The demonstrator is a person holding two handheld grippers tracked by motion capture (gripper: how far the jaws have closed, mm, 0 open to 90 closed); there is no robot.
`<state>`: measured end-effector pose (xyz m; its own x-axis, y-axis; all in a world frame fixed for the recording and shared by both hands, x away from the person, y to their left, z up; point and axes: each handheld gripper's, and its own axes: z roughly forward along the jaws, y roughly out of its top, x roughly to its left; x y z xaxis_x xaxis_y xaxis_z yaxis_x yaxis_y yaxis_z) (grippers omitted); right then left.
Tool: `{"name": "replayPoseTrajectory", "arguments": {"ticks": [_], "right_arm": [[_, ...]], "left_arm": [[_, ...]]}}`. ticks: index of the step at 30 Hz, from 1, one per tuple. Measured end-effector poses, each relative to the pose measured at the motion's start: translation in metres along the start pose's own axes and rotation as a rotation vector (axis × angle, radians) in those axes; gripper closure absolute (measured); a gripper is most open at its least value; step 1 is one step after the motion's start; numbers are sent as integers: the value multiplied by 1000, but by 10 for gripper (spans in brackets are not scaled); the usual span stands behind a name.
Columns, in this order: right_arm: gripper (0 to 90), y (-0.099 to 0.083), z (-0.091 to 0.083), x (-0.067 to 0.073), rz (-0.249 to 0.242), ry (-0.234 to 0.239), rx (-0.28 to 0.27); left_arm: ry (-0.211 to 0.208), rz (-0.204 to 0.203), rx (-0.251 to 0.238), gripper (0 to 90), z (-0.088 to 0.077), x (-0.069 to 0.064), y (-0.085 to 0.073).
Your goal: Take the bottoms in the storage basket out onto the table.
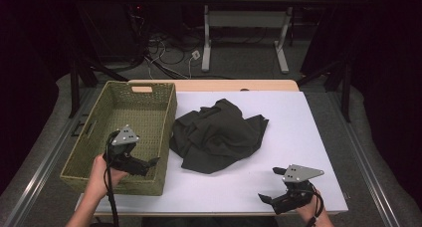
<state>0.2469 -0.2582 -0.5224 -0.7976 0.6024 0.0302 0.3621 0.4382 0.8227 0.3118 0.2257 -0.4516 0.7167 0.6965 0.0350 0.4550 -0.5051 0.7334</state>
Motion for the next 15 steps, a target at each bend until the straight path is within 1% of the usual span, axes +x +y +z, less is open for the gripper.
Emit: {"name": "replayPoseTrajectory", "arguments": {"ticks": [4,8,9,14,15], "right_arm": [[18,0,0,1,0,1,1],[18,0,0,1,1,0,2],[18,0,0,1,0,0,6],[18,0,0,1,-6,0,6],[18,0,0,1,-2,-1,0]], "left_arm": [[12,-11,-27,1,-5,-3,-7],[15,-12,-40,1,-11,-5,-12],[13,-17,-45,1,-11,-6,-13],[29,-16,-50,1,-16,-8,-19],[31,-16,-50,1,-16,-9,-20]]}}
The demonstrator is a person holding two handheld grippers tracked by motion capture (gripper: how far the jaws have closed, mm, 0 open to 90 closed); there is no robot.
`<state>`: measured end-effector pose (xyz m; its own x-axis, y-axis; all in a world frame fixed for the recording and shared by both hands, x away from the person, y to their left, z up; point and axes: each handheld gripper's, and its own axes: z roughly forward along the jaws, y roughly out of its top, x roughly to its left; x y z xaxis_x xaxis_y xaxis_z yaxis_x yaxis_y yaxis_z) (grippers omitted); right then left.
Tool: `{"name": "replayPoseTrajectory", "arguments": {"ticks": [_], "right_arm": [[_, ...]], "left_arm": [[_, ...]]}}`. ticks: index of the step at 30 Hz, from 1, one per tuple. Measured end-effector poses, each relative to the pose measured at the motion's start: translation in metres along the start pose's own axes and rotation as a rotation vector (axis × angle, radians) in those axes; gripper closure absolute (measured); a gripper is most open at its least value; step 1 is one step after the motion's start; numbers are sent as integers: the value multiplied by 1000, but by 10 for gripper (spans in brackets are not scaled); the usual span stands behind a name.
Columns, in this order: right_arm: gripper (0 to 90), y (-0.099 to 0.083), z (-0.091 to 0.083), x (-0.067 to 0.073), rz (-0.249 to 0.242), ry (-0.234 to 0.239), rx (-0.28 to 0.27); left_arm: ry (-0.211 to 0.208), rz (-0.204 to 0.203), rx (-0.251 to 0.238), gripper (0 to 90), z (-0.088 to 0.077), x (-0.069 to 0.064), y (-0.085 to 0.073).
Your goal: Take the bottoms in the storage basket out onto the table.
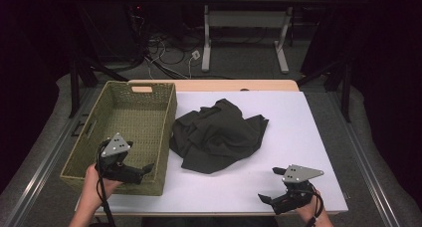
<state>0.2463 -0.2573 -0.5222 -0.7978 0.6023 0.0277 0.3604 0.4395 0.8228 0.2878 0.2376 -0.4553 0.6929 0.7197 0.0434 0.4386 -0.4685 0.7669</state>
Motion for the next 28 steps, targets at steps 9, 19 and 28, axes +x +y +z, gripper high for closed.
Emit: {"name": "replayPoseTrajectory", "arguments": {"ticks": [9,19,28], "right_arm": [[18,0,0,0,-7,-4,0],[18,0,0,0,-8,-3,0],[17,0,0,0,-10,-4,2]], "left_arm": [[31,8,-18,1,-9,-7,-10],[38,-12,-49,1,-14,-14,-22],[29,-40,-73,1,-20,-20,-33]]}}
